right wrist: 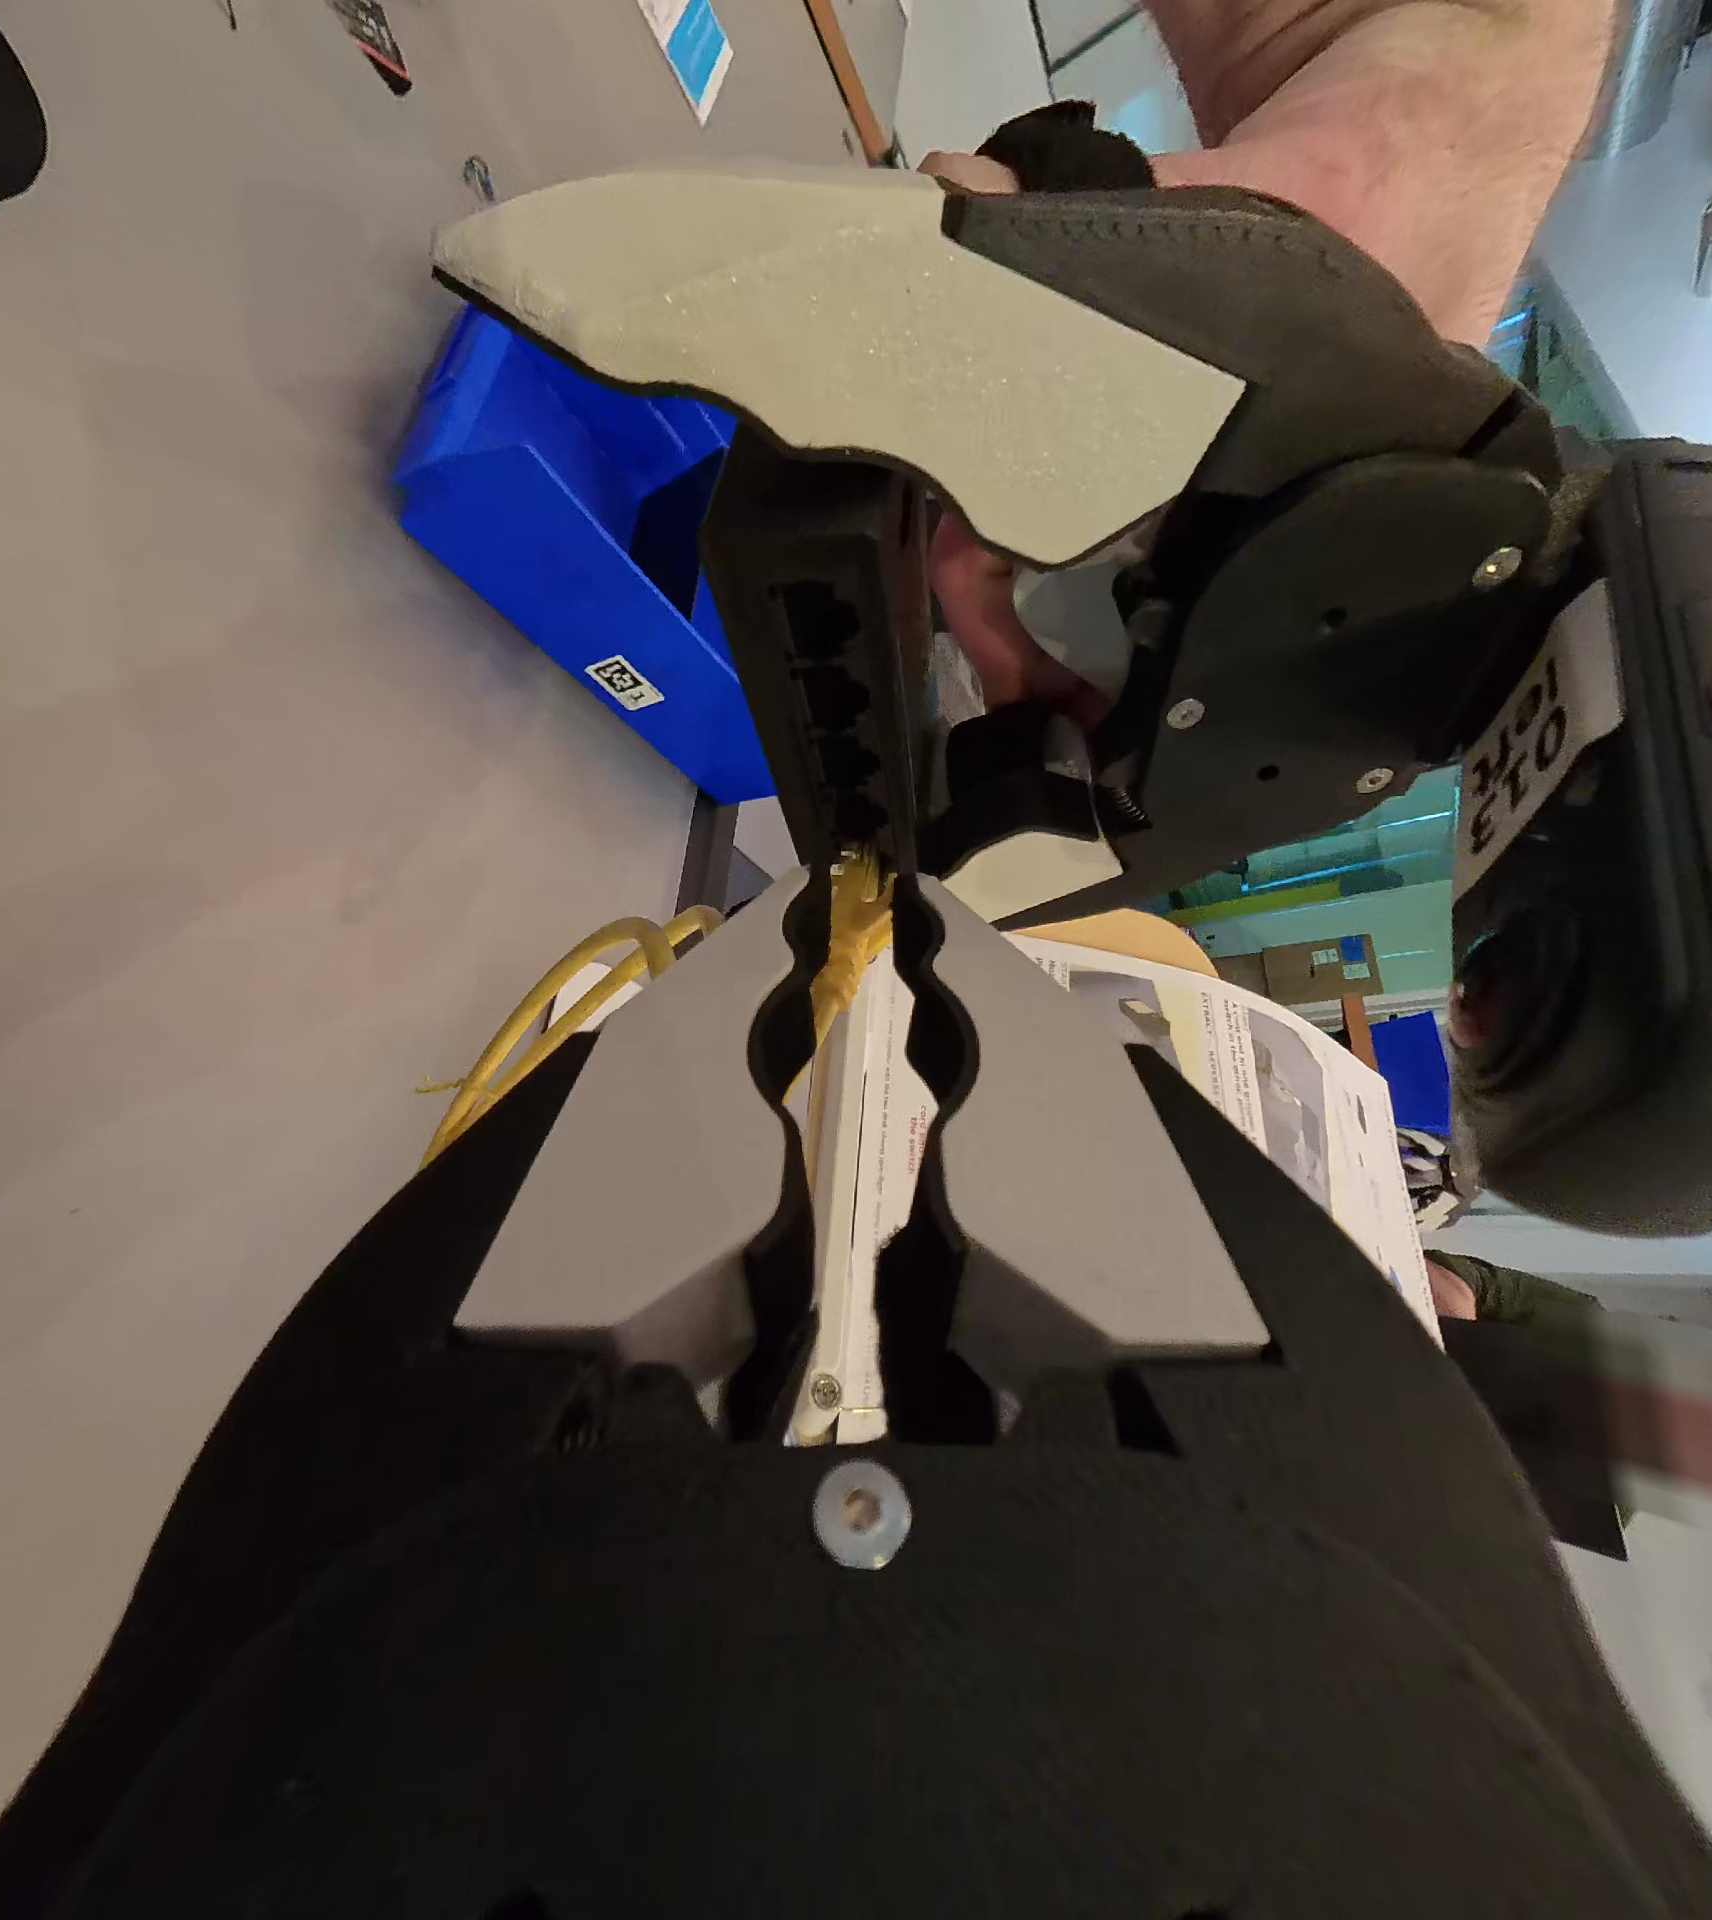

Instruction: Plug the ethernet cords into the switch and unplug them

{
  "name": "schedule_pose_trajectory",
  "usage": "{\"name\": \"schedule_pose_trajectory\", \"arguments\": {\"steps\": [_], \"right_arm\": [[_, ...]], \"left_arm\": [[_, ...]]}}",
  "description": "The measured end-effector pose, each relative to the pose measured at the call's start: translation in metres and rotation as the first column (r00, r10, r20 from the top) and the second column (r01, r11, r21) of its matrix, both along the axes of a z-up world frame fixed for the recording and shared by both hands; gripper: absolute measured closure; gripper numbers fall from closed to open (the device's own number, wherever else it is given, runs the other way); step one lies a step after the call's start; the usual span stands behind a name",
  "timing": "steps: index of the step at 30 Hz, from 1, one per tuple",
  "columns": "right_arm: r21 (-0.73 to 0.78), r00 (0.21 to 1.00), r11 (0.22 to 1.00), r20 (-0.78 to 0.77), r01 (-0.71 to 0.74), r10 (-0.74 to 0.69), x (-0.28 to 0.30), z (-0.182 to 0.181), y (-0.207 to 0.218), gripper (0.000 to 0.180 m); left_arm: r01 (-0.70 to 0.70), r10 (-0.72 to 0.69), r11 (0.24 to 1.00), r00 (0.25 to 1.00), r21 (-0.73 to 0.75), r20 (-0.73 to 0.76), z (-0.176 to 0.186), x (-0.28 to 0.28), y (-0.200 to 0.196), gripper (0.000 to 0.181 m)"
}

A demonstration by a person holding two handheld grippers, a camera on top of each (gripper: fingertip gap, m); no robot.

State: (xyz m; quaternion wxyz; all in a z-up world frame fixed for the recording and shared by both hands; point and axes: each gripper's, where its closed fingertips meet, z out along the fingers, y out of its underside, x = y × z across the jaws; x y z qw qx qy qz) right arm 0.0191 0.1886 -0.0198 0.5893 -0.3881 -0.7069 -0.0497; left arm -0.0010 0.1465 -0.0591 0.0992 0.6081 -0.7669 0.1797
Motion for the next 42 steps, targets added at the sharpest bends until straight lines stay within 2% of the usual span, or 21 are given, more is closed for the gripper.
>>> {"name": "schedule_pose_trajectory", "arguments": {"steps": [10, 19, 20, 21, 24, 26, 28, 30, 32, 42], "right_arm": [[-0.035, 0.999, 0.999, 0.043, 0.023, -0.021, -0.005, -0.014, 0.003, 0.171], [-0.020, 0.998, 0.999, 0.054, 0.035, -0.034, -0.006, -0.016, 0.002, 0.172], [-0.015, 0.997, 0.999, 0.066, 0.033, -0.032, -0.005, -0.018, 0.001, 0.180], [-0.014, 0.995, 0.998, 0.074, 0.063, -0.062, 0.001, -0.018, 0.006, 0.180], [-0.024, 0.999, 0.999, -0.019, 0.039, -0.040, 0.013, 0.002, 0.001, 0.180], [-0.054, 1.000, 0.998, -0.003, 0.017, -0.017, 0.009, -0.004, 0.001, 0.180], [-0.063, 0.999, 0.998, -0.051, 0.002, -0.005, 0.003, 0.001, 0.003, 0.180], [-0.074, 0.997, 0.997, -0.062, 0.036, -0.041, 0.001, 0.000, 0.011, 0.149], [-0.112, 1.000, 0.994, -0.018, 0.021, -0.023, -0.009, -0.015, 0.013, 0.143], [-0.036, 0.999, 0.999, -0.047, 0.003, -0.005, -0.023, -0.013, 0.018, 0.165]], "left_arm": [[-0.007, 0.008, 1.000, 0.999, 0.020, -0.037, -0.012, -0.007, 0.006, 0.051], [-0.026, 0.026, 1.000, 0.999, -0.015, 0.029, -0.016, -0.008, 0.007, 0.051], [-0.037, 0.037, 0.999, 0.999, 0.001, 0.031, -0.016, -0.008, 0.010, 0.052], [-0.040, 0.040, 0.999, 0.999, 0.034, -0.002, -0.017, -0.018, 0.016, 0.051], [-0.101, 0.101, 0.995, 0.995, 0.023, 0.021, -0.015, -0.032, 0.021, 0.052], [-0.092, 0.091, 0.995, 0.995, 0.033, 0.035, -0.017, -0.031, 0.020, 0.052], [-0.098, 0.096, 0.995, 0.995, 0.034, 0.034, -0.019, -0.031, 0.020, 0.052], [-0.114, 0.112, 0.993, 0.993, 0.036, 0.038, -0.021, -0.030, 0.022, 0.051], [-0.112, 0.111, 0.993, 0.993, 0.040, 0.034, -0.022, -0.029, 0.022, 0.051], [-0.093, 0.092, 0.995, 0.996, 0.022, 0.018, -0.016, -0.020, 0.015, 0.051]]}}
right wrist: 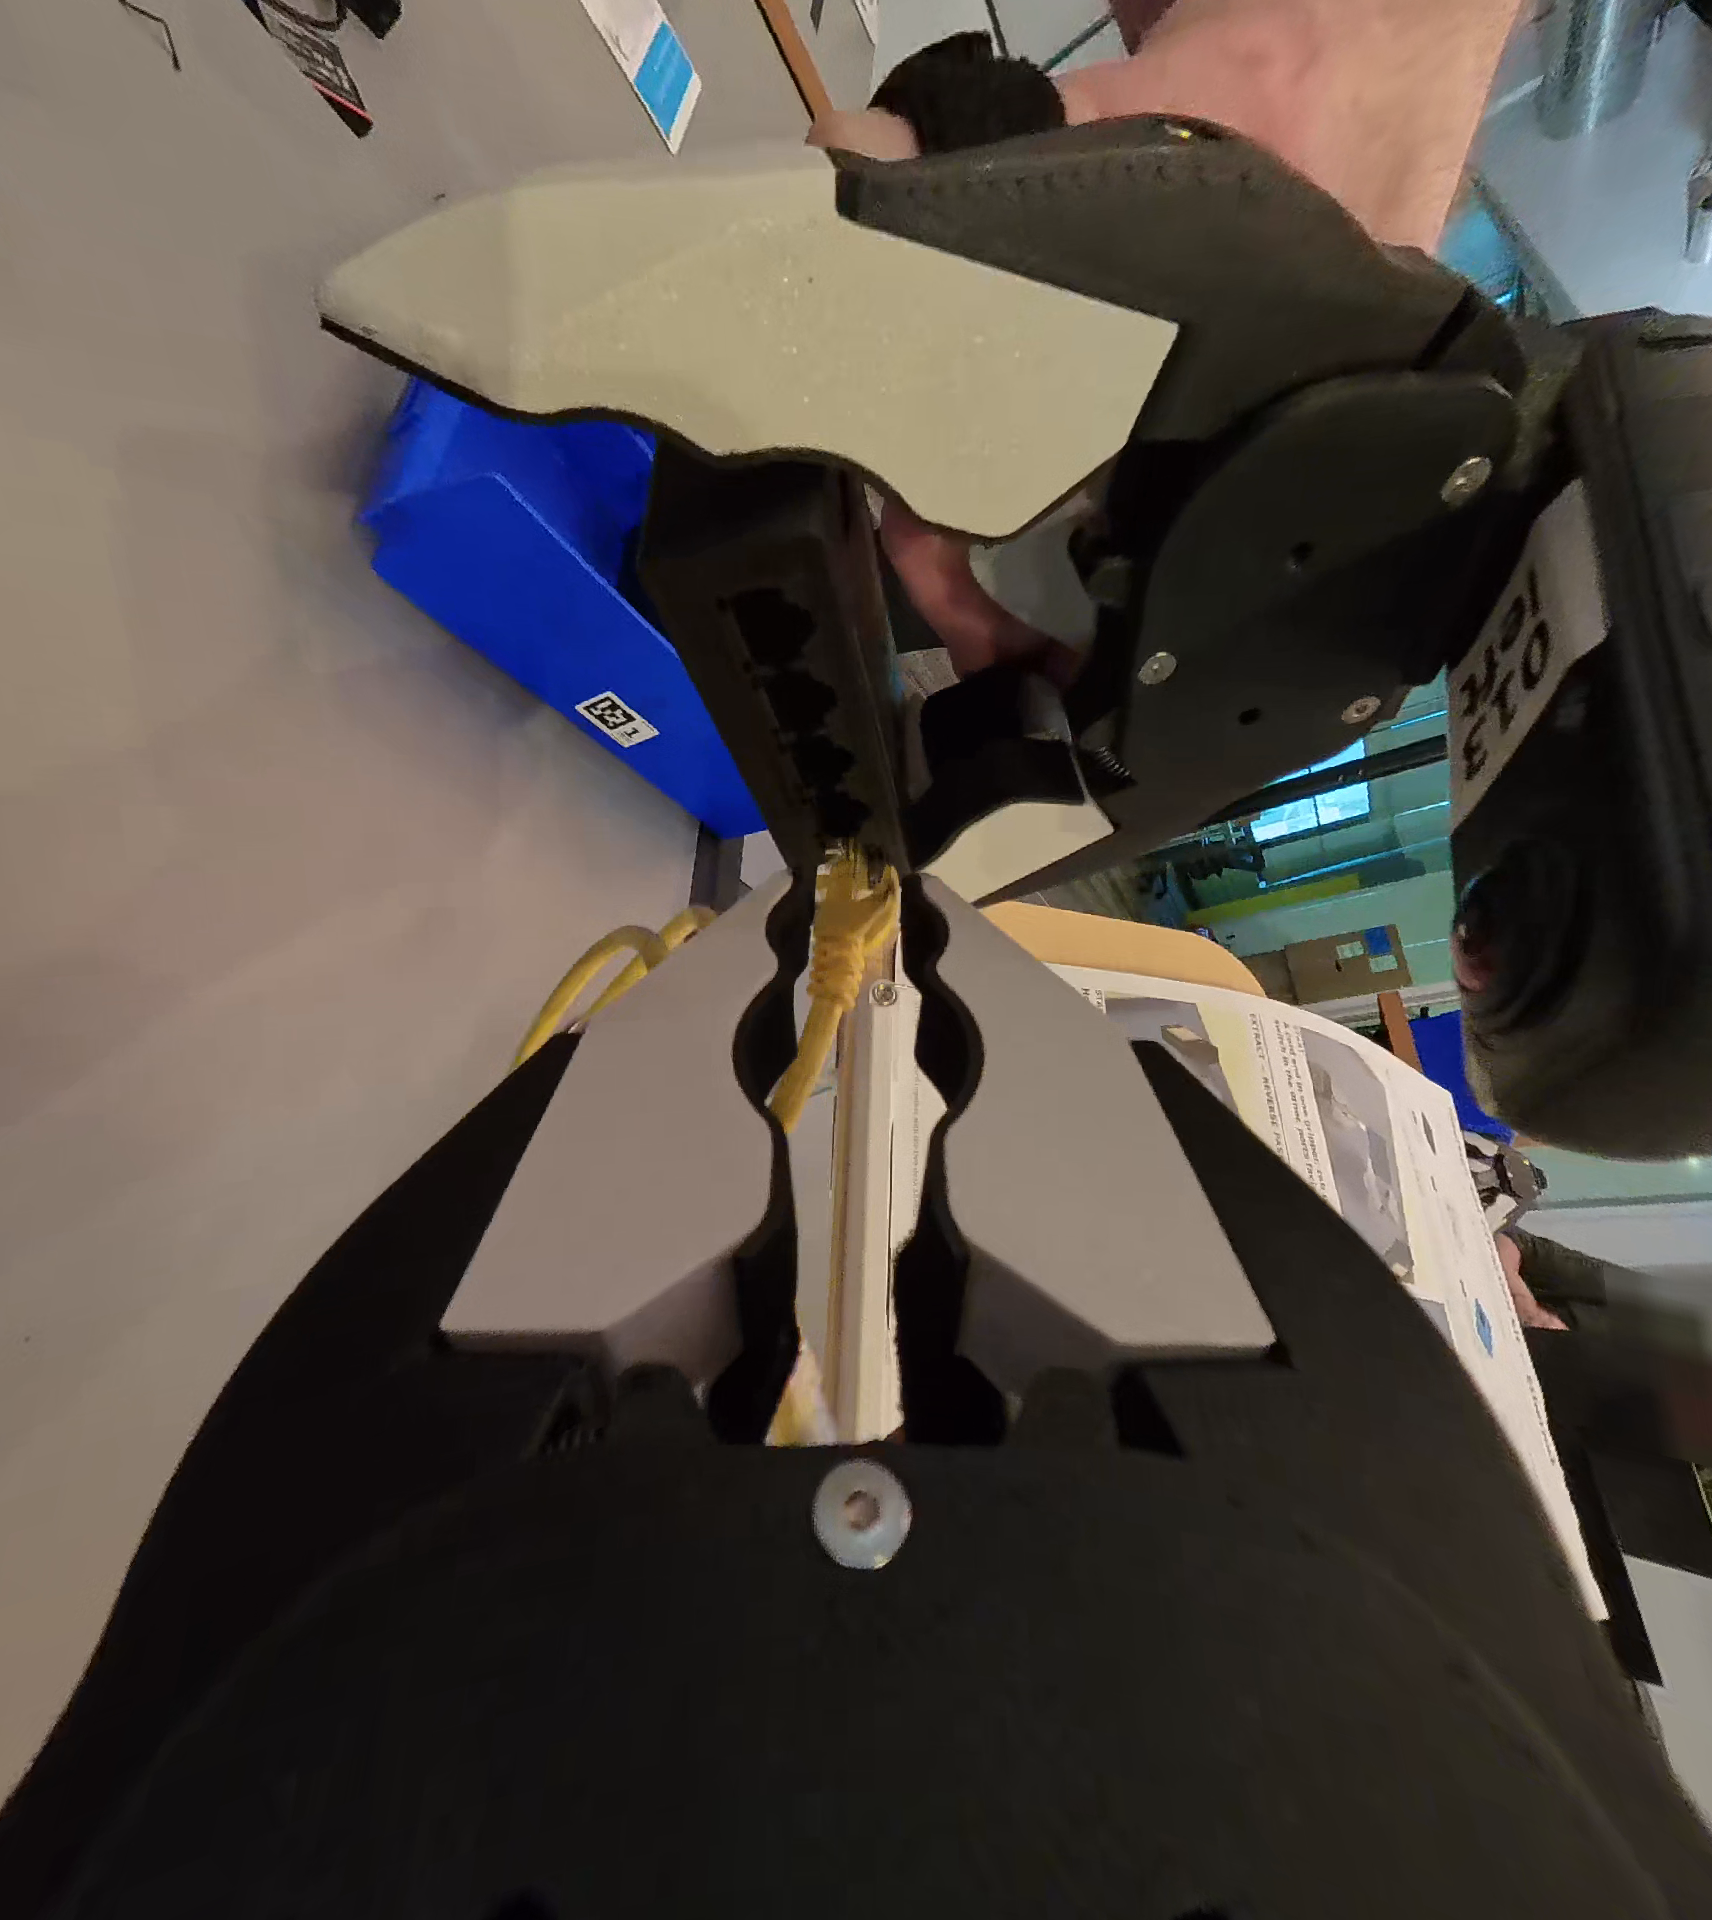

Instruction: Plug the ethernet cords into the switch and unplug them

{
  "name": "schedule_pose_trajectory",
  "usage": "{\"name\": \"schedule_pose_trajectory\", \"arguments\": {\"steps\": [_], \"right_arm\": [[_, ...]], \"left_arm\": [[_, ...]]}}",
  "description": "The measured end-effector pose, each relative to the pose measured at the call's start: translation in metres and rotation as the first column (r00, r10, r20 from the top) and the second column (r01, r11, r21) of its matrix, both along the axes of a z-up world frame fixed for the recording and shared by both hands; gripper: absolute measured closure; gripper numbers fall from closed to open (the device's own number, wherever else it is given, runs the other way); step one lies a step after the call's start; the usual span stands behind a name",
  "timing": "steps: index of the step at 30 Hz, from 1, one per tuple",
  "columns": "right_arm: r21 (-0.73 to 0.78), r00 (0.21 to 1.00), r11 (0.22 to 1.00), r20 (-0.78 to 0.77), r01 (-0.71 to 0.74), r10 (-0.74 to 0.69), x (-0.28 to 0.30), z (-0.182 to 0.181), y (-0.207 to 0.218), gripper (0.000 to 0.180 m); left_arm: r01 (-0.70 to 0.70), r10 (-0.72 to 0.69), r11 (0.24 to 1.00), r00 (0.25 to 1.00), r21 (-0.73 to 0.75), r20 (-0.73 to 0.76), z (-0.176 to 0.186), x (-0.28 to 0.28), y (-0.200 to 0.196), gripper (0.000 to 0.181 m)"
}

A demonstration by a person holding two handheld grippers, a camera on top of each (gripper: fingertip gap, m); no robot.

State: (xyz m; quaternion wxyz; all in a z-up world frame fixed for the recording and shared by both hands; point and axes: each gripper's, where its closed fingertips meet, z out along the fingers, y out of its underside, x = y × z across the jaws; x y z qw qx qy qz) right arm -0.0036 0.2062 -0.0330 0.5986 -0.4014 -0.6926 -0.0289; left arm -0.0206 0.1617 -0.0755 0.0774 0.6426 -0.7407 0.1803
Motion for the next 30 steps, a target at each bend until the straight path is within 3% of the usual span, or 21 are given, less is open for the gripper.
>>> {"name": "schedule_pose_trajectory", "arguments": {"steps": [18, 27, 30], "right_arm": [[0.026, 0.993, 0.999, 0.113, 0.041, -0.043, 0.005, -0.015, 0.002, 0.169], [0.072, 0.991, 0.995, 0.112, 0.070, -0.078, 0.006, -0.007, -0.001, 0.170], [0.071, 0.989, 0.989, 0.057, 0.130, -0.134, 0.033, 0.010, 0.007, 0.170]], "left_arm": [[0.019, -0.019, 1.000, 0.997, -0.005, -0.079, -0.009, 0.003, -0.003, 0.052], [0.012, -0.011, 0.999, 1.000, -0.038, 0.025, -0.002, 0.007, -0.008, 0.052], [-0.060, 0.061, 0.998, 0.997, 0.012, -0.044, -0.011, -0.022, 0.007, 0.052]]}}
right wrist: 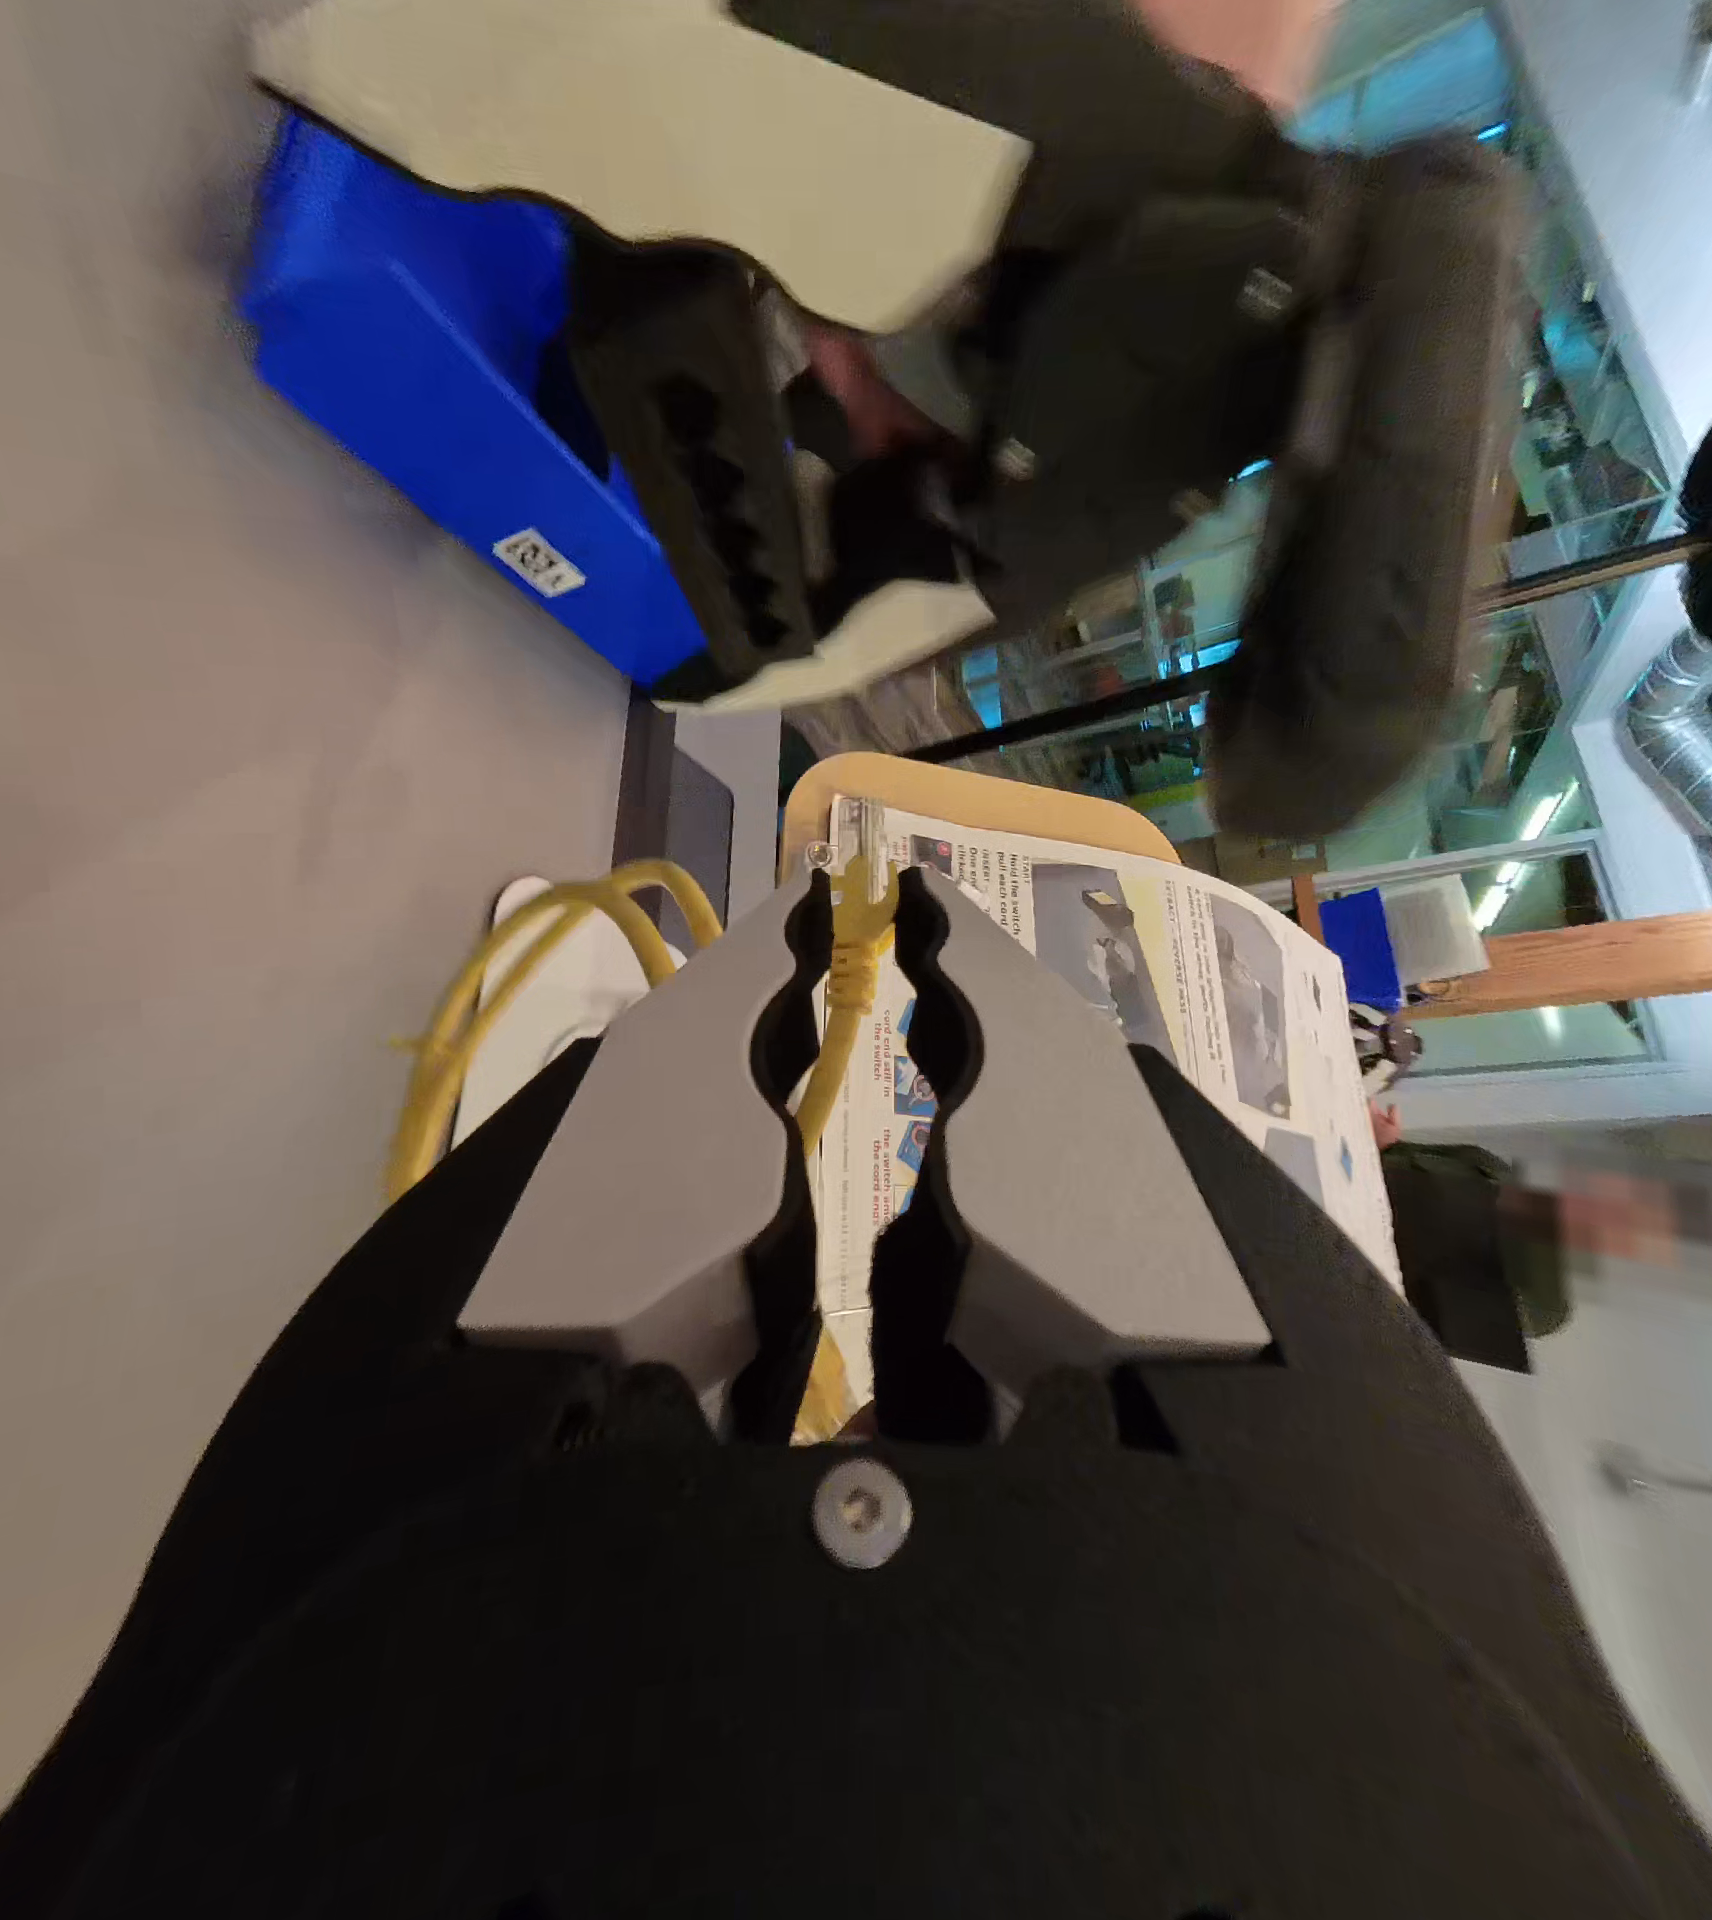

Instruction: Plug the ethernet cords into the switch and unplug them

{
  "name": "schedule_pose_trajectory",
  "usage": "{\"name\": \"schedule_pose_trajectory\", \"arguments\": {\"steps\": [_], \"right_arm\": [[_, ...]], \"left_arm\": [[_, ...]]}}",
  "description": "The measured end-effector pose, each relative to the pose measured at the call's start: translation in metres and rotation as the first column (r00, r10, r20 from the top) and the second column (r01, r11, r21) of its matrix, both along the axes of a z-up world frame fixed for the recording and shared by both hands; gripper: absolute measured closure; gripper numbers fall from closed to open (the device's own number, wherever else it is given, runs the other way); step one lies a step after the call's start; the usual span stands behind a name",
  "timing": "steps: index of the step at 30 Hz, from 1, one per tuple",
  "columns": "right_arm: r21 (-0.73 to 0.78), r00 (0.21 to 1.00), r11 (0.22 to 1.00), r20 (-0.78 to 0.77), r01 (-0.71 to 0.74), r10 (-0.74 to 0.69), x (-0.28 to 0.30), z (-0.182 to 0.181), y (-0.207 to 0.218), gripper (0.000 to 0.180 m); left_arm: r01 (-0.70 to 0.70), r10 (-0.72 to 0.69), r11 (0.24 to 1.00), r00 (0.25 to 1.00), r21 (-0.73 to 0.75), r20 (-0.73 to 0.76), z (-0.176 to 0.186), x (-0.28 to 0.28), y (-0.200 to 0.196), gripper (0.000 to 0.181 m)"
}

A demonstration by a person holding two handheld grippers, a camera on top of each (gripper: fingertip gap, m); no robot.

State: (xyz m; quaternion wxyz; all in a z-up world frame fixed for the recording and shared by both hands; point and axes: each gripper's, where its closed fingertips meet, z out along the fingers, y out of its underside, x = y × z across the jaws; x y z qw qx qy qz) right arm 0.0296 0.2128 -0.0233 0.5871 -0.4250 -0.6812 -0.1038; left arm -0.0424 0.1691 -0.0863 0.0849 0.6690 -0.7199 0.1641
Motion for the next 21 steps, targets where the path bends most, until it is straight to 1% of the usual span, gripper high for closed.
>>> {"name": "schedule_pose_trajectory", "arguments": {"steps": [2, 4, 5, 7, 9, 11, 12, 14, 17, 19, 21], "right_arm": [[-0.015, 0.999, 1.000, -0.042, -0.001, 0.001, 0.012, 0.008, 0.001, 0.170], [-0.006, 0.998, 1.000, -0.060, 0.016, -0.016, 0.018, 0.016, -0.002, 0.170], [0.000, 0.997, 1.000, -0.083, -0.005, 0.005, 0.018, 0.020, -0.005, 0.170], [-0.021, 0.996, 0.999, -0.088, -0.028, 0.026, 0.017, 0.018, -0.006, 0.170], [-0.023, 0.991, 0.997, -0.118, -0.069, 0.066, 0.014, 0.025, -0.013, 0.170], [-0.008, 0.984, 0.996, -0.157, -0.085, 0.083, 0.016, 0.037, -0.018, 0.170], [-0.007, 0.984, 0.997, -0.163, -0.081, 0.078, 0.019, 0.040, -0.018, 0.169], [-0.019, 0.980, 0.995, -0.174, -0.101, 0.096, 0.023, 0.049, -0.020, 0.170], [0.002, 0.987, 0.999, -0.152, -0.051, 0.051, 0.039, 0.065, -0.019, 0.169], [0.008, 0.992, 1.000, -0.123, -0.012, 0.013, 0.049, 0.071, -0.020, 0.169], [0.012, 0.996, 0.999, -0.082, 0.038, -0.037, 0.061, 0.069, -0.020, 0.169]], "left_arm": [[0.014, -0.013, 1.000, 0.999, -0.022, 0.036, -0.001, -0.004, -0.012, 0.052], [-0.019, 0.017, 0.999, 0.999, 0.030, 0.045, -0.004, -0.013, 0.000, 0.052], [-0.037, 0.035, 0.999, 0.997, 0.027, 0.072, -0.004, -0.014, 0.001, 0.052], [-0.033, 0.029, 0.999, 0.990, 0.027, 0.137, -0.005, -0.009, -0.002, 0.052], [-0.042, 0.028, 0.993, 0.991, 0.112, 0.131, -0.015, -0.012, 0.010, 0.052], [-0.067, 0.044, 0.990, 0.982, 0.124, 0.183, -0.021, -0.008, 0.017, 0.052], [-0.083, 0.054, 0.984, 0.982, 0.159, 0.179, -0.027, -0.009, 0.025, 0.052], [-0.078, 0.047, 0.982, 0.984, 0.172, 0.174, -0.039, -0.009, 0.027, 0.052], [-0.081, 0.052, 0.972, 0.989, 0.221, 0.136, -0.059, -0.010, 0.037, 0.052], [-0.111, 0.071, 0.962, 0.984, 0.251, 0.162, -0.066, -0.003, 0.047, 0.052], [-0.105, 0.053, 0.963, 0.977, 0.249, 0.207, -0.069, 0.009, 0.048, 0.052]]}}
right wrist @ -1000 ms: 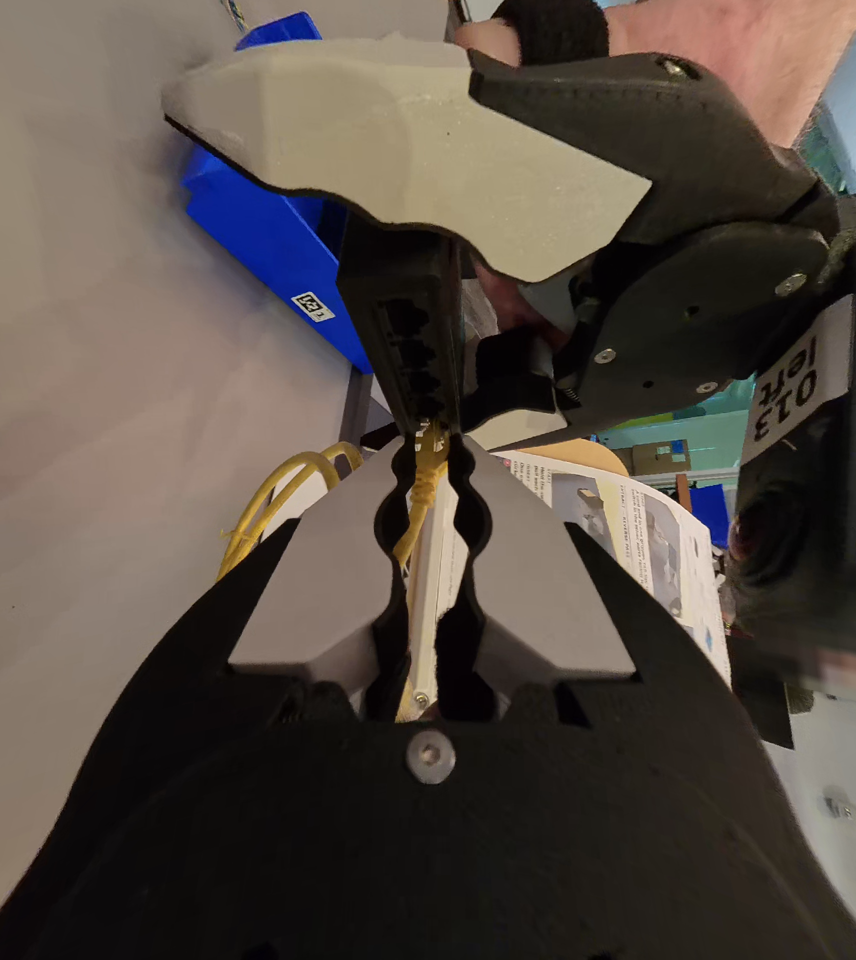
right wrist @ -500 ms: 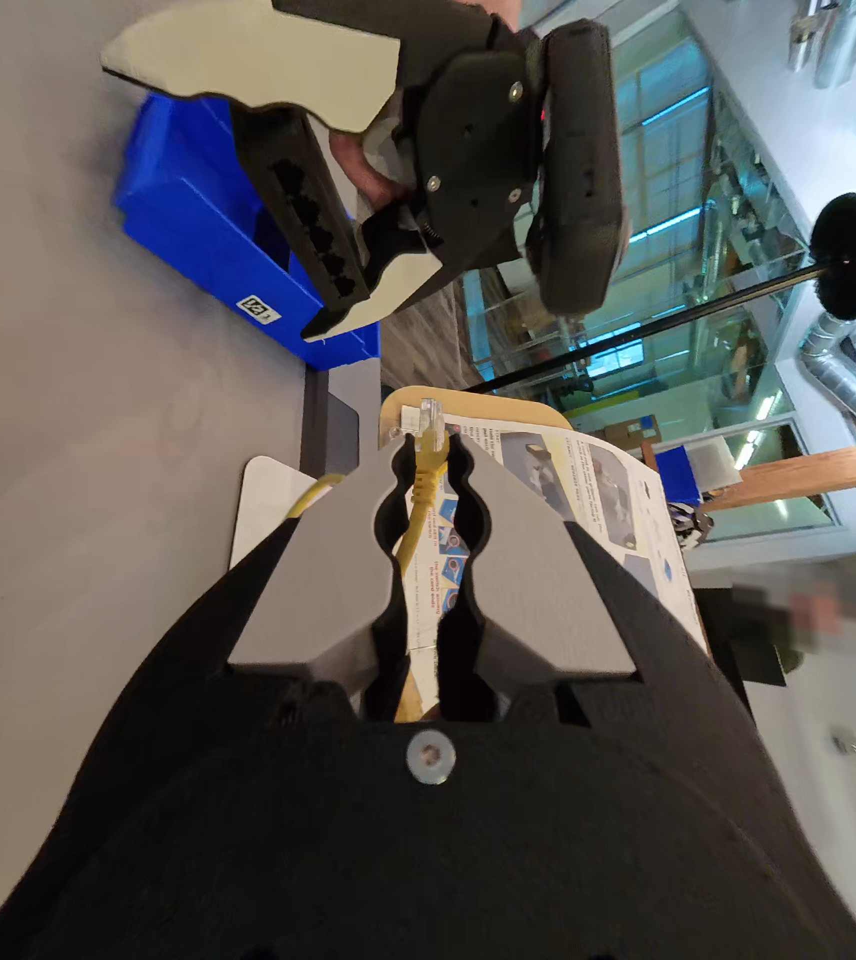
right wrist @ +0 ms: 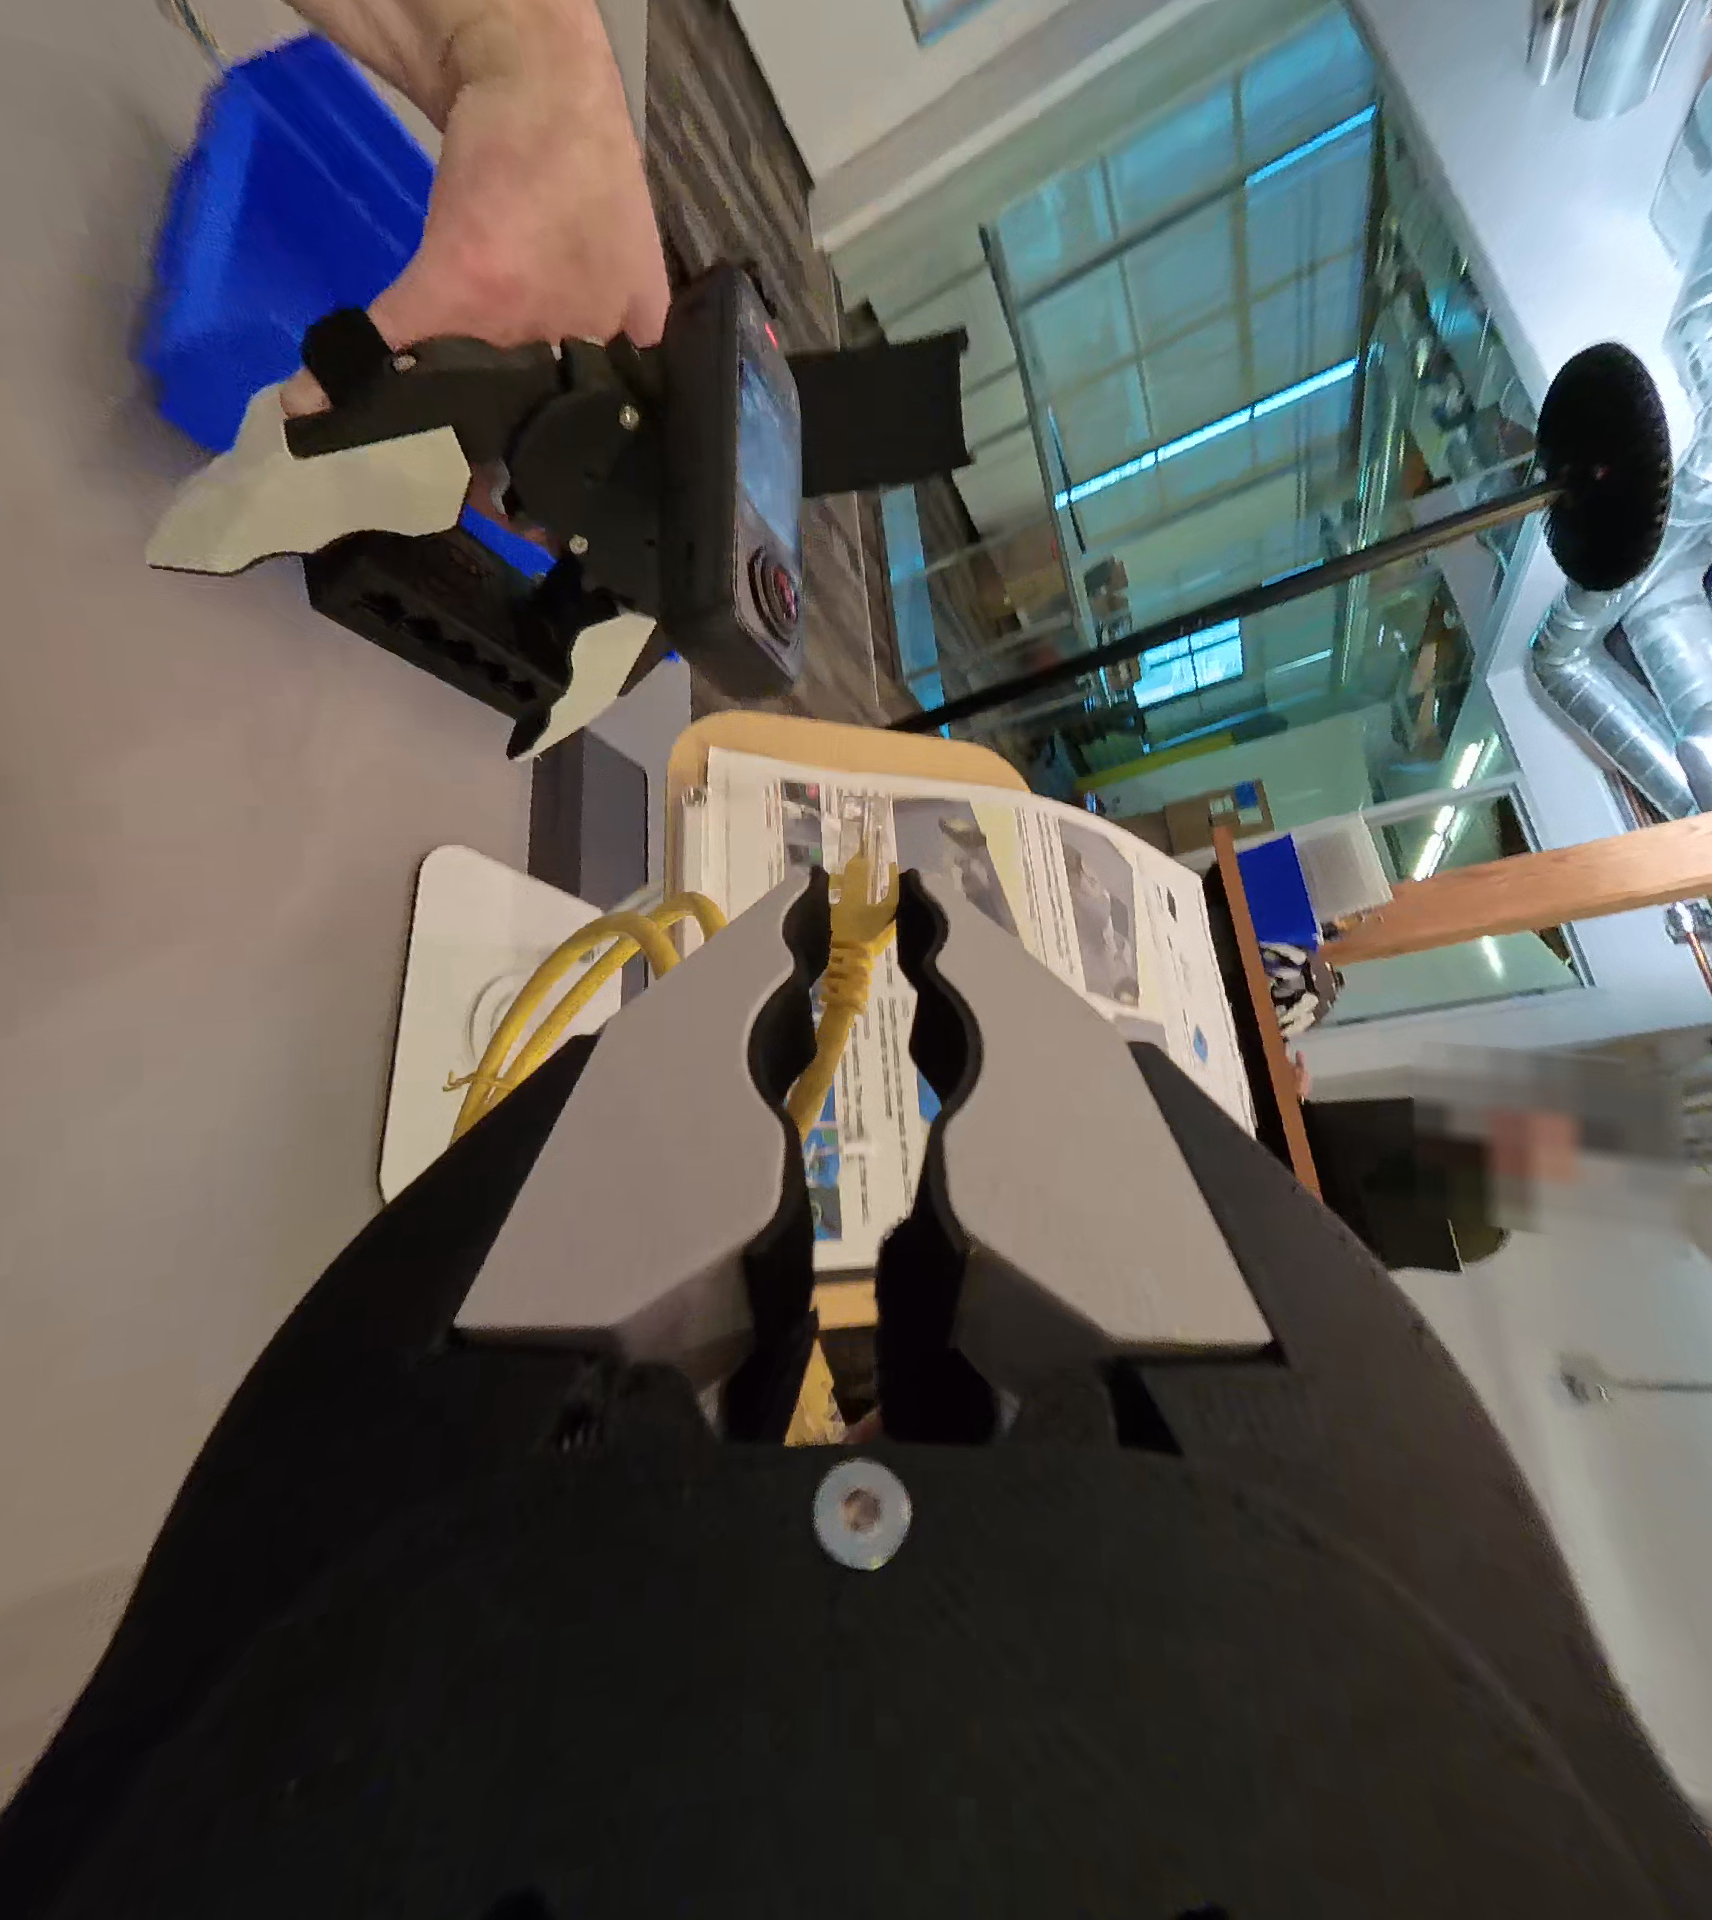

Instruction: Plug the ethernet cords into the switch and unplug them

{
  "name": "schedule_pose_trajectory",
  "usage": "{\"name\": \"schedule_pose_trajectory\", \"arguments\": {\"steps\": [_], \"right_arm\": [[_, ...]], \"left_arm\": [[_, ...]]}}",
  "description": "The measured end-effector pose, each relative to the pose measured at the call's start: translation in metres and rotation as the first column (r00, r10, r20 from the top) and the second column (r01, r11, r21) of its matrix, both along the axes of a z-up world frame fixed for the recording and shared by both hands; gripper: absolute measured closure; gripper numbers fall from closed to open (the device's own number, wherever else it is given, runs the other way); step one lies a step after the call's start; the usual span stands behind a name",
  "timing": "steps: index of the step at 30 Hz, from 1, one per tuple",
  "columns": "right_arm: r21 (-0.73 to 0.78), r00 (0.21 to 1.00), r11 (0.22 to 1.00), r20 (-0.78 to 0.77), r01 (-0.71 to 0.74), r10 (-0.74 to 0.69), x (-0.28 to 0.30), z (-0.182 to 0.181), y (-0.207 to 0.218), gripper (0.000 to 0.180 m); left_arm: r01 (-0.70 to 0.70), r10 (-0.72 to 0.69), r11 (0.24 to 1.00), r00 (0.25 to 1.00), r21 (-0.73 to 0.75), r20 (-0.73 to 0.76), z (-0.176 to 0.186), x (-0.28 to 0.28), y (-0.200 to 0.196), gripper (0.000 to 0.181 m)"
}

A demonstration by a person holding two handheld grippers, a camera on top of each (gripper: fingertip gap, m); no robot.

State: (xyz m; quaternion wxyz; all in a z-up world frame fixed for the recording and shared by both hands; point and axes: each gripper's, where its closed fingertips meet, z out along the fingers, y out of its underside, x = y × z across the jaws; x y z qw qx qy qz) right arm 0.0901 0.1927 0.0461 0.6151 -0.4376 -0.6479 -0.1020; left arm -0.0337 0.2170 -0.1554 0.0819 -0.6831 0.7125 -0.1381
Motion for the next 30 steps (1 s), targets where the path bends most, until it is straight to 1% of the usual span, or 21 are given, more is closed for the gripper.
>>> {"name": "schedule_pose_trajectory", "arguments": {"steps": [2, 5, 8, 10, 13, 14, 16, 18, 19, 23, 27, 30], "right_arm": [[0.007, 0.999, 0.999, 0.014, 0.044, -0.044, 0.012, 0.001, -0.002, 0.169], [0.000, 0.996, 0.996, 0.012, 0.085, -0.085, 0.028, 0.004, -0.014, 0.169], [0.002, 0.990, 0.990, 0.008, 0.142, -0.142, 0.046, 0.005, -0.024, 0.169], [-0.010, 0.984, 0.984, 0.006, 0.178, -0.178, 0.058, 0.003, -0.031, 0.169], [-0.020, 0.967, 0.967, 0.019, 0.254, -0.254, 0.080, -0.003, -0.038, 0.169], [-0.021, 0.958, 0.958, 0.025, 0.285, -0.284, 0.088, -0.005, -0.039, 0.169], [-0.031, 0.939, 0.939, 0.033, 0.342, -0.341, 0.109, -0.009, -0.043, 0.169], [-0.030, 0.911, 0.911, 0.038, 0.412, -0.411, 0.135, -0.012, -0.046, 0.169], [-0.043, 0.899, 0.898, 0.038, 0.437, -0.436, 0.147, -0.014, -0.048, 0.169], [-0.095, 0.840, 0.836, 0.007, 0.540, -0.542, 0.205, -0.030, -0.048, 0.169], [-0.187, 0.793, 0.792, -0.091, 0.581, -0.603, 0.256, -0.051, -0.035, 0.168], [-0.293, 0.741, 0.752, -0.171, 0.591, -0.649, 0.290, -0.074, -0.023, 0.168]], "left_arm": [[0.021, -0.021, 1.000, 0.997, -0.003, 0.070, -0.002, 0.018, -0.002, 0.052], [0.070, -0.073, 0.997, 0.994, 0.037, 0.082, -0.017, 0.035, -0.004, 0.052], [0.089, -0.096, 0.994, 0.989, 0.066, 0.110, -0.033, 0.050, -0.004, 0.052], [0.106, -0.116, 0.991, 0.983, 0.077, 0.141, -0.042, 0.056, -0.006, 0.052], [0.100, -0.116, 0.989, 0.982, 0.110, 0.149, -0.054, 0.053, -0.004, 0.052], [0.098, -0.115, 0.990, 0.978, 0.106, 0.173, -0.056, 0.053, -0.005, 0.052], [0.097, -0.117, 0.991, 0.965, 0.093, 0.237, -0.056, 0.053, -0.008, 0.052], [0.099, -0.121, 0.990, 0.964, 0.104, 0.235, -0.054, 0.048, -0.005, 0.052], [0.084, -0.109, 0.990, 0.963, 0.110, 0.247, -0.050, 0.046, -0.003, 0.052], [0.104, -0.131, 0.990, 0.927, 0.094, 0.352, -0.030, 0.045, -0.010, 0.052], [0.108, -0.142, 0.987, 0.928, 0.114, 0.345, -0.026, 0.044, -0.013, 0.052], [0.116, -0.149, 0.986, 0.932, 0.117, 0.332, -0.028, 0.045, -0.015, 0.052]]}}
